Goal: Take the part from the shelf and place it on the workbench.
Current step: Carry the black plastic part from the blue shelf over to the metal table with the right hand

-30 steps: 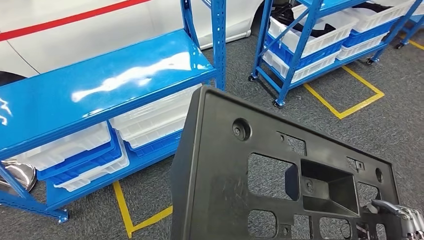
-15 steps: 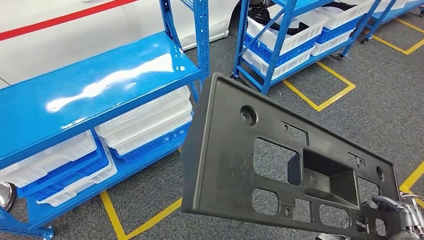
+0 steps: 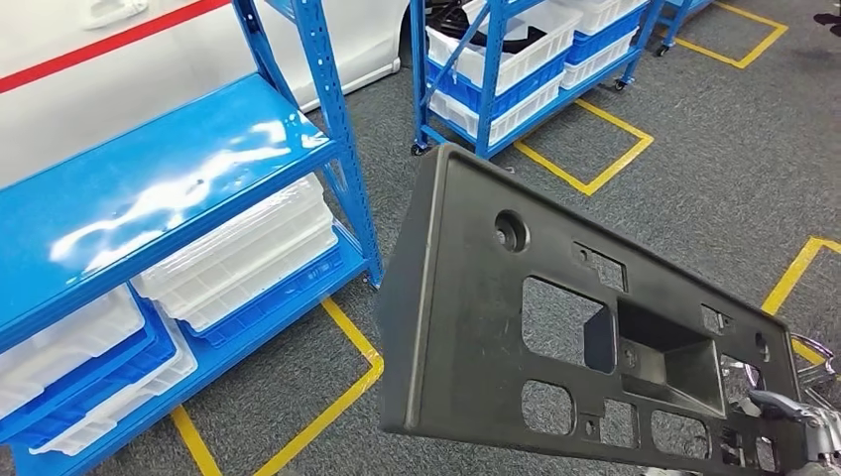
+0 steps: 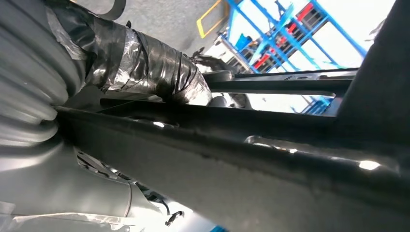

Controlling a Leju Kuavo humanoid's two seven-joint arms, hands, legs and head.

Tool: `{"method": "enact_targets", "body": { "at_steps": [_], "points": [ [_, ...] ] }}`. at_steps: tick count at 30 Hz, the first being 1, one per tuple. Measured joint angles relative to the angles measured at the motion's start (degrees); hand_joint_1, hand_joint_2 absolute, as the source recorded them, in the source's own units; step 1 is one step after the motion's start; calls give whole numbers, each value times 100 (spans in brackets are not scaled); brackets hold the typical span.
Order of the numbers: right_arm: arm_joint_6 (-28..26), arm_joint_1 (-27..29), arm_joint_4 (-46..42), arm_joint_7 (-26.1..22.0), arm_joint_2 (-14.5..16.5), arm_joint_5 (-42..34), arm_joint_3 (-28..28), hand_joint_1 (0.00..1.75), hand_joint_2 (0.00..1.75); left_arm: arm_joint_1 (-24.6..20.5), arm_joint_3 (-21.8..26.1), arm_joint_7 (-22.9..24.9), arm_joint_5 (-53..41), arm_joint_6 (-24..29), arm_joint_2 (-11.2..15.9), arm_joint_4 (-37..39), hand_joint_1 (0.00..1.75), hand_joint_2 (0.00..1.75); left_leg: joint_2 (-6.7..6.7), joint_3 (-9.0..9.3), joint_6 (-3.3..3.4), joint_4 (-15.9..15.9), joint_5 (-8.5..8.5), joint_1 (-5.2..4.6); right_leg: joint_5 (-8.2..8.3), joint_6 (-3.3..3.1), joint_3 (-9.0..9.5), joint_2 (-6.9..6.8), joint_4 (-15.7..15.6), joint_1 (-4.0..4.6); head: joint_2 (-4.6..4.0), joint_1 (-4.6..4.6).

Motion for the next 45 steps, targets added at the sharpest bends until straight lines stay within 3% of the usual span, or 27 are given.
{"method": "enact_targets", "body": {
  "at_steps": [2,3,4,5,7,9,11,12,14,16,18,19,20,21,23,25,27,29,32,33,34,36,38,40,42,44,45],
  "points": [
    [0,36,-3,-6,1,-22,-4,175,175,23,1,9,15,1,0,0,0,175,-89,-343,2,740,-310,2,14,-25,-25,103,1,18,0,-1],
    [0,60,-3,-10,1,-29,-6,175,175,36,1,14,26,1,0,0,0,175,-99,-428,17,911,-318,1,20,-32,-31,162,1,29,0,-1],
    [0,84,-4,-17,2,-32,-8,175,175,46,2,18,34,1,0,0,0,175,-109,-415,42,869,-213,-1,24,-37,-30,225,1,39,0,-1],
    [0,107,-6,-27,2,-33,-9,175,175,52,2,20,42,-2,0,0,0,175,-139,-298,79,606,-15,-9,28,-38,-23,290,1,48,0,0],
    [0,139,-22,-51,2,-33,-11,175,175,57,2,22,46,-5,9,1,0,175,-338,46,179,-169,382,-33,38,-26,-11,407,4,56,0,2],
    [0,161,-36,-70,4,-34,-13,175,175,53,2,26,49,-8,24,3,0,175,-507,241,244,-631,507,-62,66,21,-37,513,4,35,0,-2],
    [0,195,-44,-76,6,-38,-15,175,175,45,2,29,50,-9,31,4,0,175,-465,280,259,-734,508,-81,118,104,-68,619,-32,5,0,-6],
    [-1,216,-53,-78,7,-39,-16,175,175,43,2,29,51,-9,30,4,0,175,-399,306,266,-792,547,-73,121,135,-79,605,-28,5,0,-5],
    [-1,235,-73,-81,6,-43,-19,175,175,45,2,25,54,-9,29,4,0,175,-267,357,302,-933,638,-50,-53,177,-187,395,207,37,0,4],
    [0,233,-79,-83,5,-53,-19,175,175,54,2,20,54,-9,30,4,0,175,-128,359,334,-977,670,-52,-431,206,-462,141,833,43,0,10],
    [0,237,-79,-80,4,-65,-20,175,175,62,1,19,53,-10,30,4,0,175,14,342,334,-956,660,-59,-628,249,-677,71,1344,15,0,10],
    [0,241,-79,-79,4,-68,-21,175,175,61,1,19,52,-10,28,4,0,175,79,339,324,-942,647,-56,-574,269,-653,50,1339,0,0,10],
    [0,242,-79,-78,4,-71,-22,175,175,58,1,17,52,-11,26,4,0,175,140,338,307,-920,629,-48,-428,285,-519,16,1123,-15,0,11],
    [0,241,-79,-78,4,-72,-22,175,175,54,1,16,53,-10,23,4,0,175,194,340,283,-887,601,-42,-253,295,-305,-62,749,-26,0,11],
    [0,236,-80,-80,4,-72,-23,175,175,46,1,10,55,-8,22,5,0,175,282,332,217,-804,530,-60,-72,256,35,-253,129,-4,0,8],
    [0,237,-82,-83,2,-72,-31,175,175,39,0,5,57,-7,24,7,0,175,356,330,164,-755,484,-86,-87,179,92,-297,-18,30,0,-1],
    [0,243,-87,-86,0,-72,-42,175,175,26,0,-1,57,-5,24,7,0,175,408,341,119,-736,452,-74,-65,113,71,-189,-32,26,0,-5],
    [0,246,-101,-88,0,-72,-52,175,175,17,1,-9,57,-3,24,7,0,175,251,262,64,-521,262,-45,-33,48,60,-98,-62,8,0,-5],
    [0,247,-114,-85,0,-78,-61,175,175,28,-1,-14,59,3,22,7,0,175,-68,-187,19,506,-298,-16,-9,-2,37,43,-74,3,0,-6],
    [0,250,-114,-84,0,-83,-71,175,175,38,-1,-14,60,4,22,7,0,175,-95,-314,17,783,-375,-13,-7,-5,34,103,-73,6,0,-5],
    [0,253,-114,-83,0,-90,-85,175,175,47,-1,-14,61,5,22,7,0,175,-106,-356,20,864,-334,-11,-6,-6,35,167,-70,9,0,-5],
    [0,258,-115,-79,0,-99,-120,175,175,53,-1,-15,61,7,22,7,0,175,-159,-150,46,386,51,-3,-6,-3,51,299,-62,9,0,-6],
    [0,255,-116,-75,0,-105,-141,175,175,57,-1,-16,62,9,22,7,0,175,-368,161,82,-348,398,8,2,22,52,419,-49,11,0,-5],
    [0,258,-119,-75,0,-109,-147,175,175,52,-1,-17,65,13,22,7,0,175,-504,283,107,-670,462,0,35,90,10,523,-47,5,0,-4],
    [-1,273,-127,-74,-1,-111,-153,175,175,40,0,-19,70,16,21,7,0,175,-425,302,152,-740,482,1,78,179,-29,619,-68,-8,0,-4],
    [-2,289,-138,-74,-3,-111,-161,175,175,33,0,-23,73,19,20,7,0,175,-303,324,232,-828,550,15,-25,228,-100,486,59,7,0,0],
    [-2,289,-143,-74,-4,-112,-163,175,175,33,0,-26,73,20,19,7,0,175,-235,328,268,-867,577,20,-177,239,-201,351,283,21,0,3]
  ]
}}
